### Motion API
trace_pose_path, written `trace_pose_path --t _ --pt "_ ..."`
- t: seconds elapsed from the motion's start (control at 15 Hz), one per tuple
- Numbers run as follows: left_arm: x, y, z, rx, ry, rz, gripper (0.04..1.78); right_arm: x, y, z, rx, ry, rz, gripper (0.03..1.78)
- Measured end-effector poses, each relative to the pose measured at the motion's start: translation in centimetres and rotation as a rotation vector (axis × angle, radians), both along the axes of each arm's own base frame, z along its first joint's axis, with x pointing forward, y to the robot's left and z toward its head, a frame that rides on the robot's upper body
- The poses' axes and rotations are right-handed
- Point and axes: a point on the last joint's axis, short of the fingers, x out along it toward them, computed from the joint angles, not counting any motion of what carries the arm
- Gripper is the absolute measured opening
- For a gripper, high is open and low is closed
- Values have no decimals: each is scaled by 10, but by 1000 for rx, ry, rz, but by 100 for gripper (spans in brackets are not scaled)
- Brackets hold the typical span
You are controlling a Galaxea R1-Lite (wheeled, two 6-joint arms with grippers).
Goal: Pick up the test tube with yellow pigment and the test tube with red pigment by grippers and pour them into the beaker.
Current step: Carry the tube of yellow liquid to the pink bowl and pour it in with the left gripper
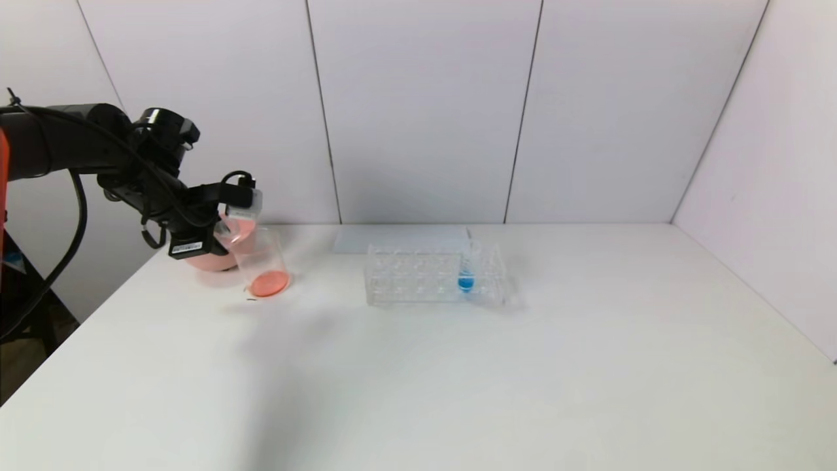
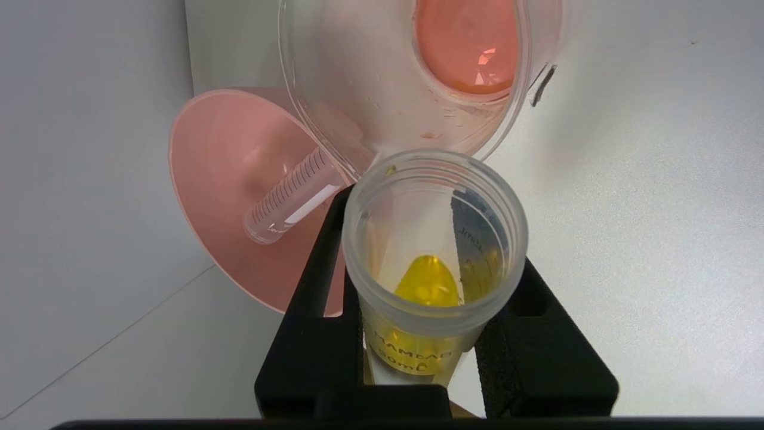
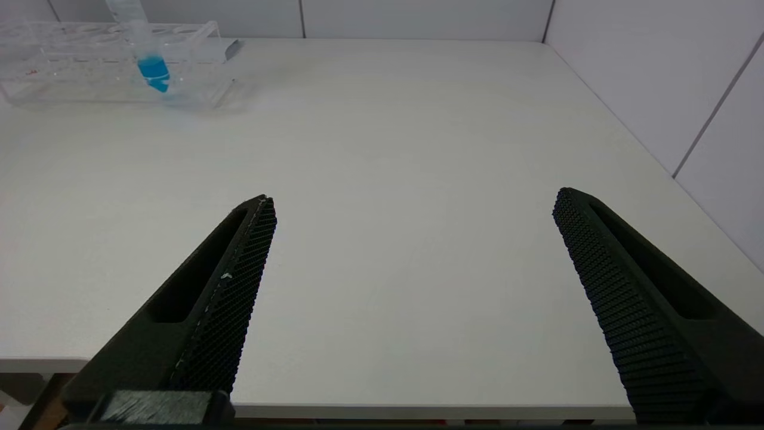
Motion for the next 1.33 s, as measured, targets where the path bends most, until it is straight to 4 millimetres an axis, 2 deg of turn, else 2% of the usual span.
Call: trace_pose_path --t 1.33 --pt "8 -14 -8 183 2 84 52 0 0 0 0 0 0 170"
